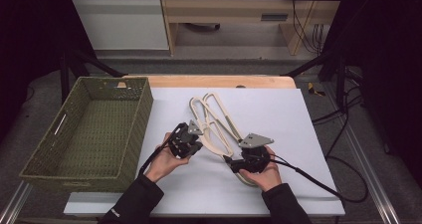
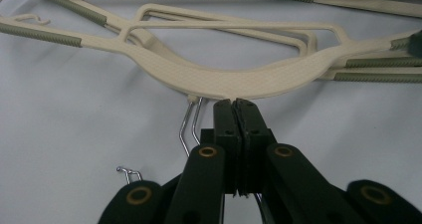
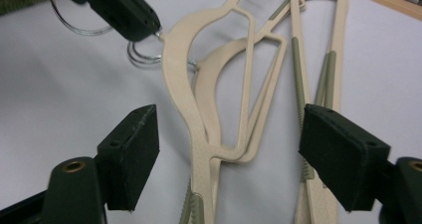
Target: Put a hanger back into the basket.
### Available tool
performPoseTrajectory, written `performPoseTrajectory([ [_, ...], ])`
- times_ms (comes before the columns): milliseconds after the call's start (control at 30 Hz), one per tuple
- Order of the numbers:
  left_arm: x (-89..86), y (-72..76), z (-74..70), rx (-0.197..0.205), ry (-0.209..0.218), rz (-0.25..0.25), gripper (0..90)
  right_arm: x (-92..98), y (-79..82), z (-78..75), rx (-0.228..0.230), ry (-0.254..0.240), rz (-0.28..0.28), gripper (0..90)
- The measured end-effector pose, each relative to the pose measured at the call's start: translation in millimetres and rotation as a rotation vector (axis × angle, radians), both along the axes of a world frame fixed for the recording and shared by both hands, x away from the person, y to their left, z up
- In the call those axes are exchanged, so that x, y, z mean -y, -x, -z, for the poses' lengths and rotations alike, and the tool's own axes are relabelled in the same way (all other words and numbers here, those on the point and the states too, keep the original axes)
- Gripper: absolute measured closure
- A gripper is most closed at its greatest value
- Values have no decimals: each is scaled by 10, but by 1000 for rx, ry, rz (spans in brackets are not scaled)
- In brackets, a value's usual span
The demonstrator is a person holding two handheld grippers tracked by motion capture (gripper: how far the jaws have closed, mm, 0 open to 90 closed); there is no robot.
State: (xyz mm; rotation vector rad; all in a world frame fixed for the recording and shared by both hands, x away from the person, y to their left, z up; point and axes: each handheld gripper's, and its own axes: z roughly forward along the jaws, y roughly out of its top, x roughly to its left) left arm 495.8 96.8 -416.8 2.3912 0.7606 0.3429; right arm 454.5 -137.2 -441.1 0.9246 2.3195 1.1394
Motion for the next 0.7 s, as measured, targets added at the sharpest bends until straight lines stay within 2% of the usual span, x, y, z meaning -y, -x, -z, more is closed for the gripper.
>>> performPoseTrajectory([
  [33,9,8,-6,3,2,-1,885,-16,0,12,-4,13,-1,267],
  [67,18,18,-13,4,-1,2,885,-48,-1,50,-12,47,-14,291],
  [167,21,21,-14,2,0,-1,885,-68,-3,83,-23,63,-18,313],
  [200,22,22,-16,2,-1,0,885,-86,-10,126,-32,97,-19,333],
  [333,16,27,-30,5,2,-1,885,-111,-20,190,-54,135,-34,396],
  [467,21,40,-34,1,2,0,885,-121,-26,215,-65,153,-42,480],
  [567,12,34,-33,-8,0,1,885,-115,-23,225,-40,182,-41,571],
  [700,7,31,-37,-16,13,2,884,-116,-13,217,-21,203,-35,590],
])
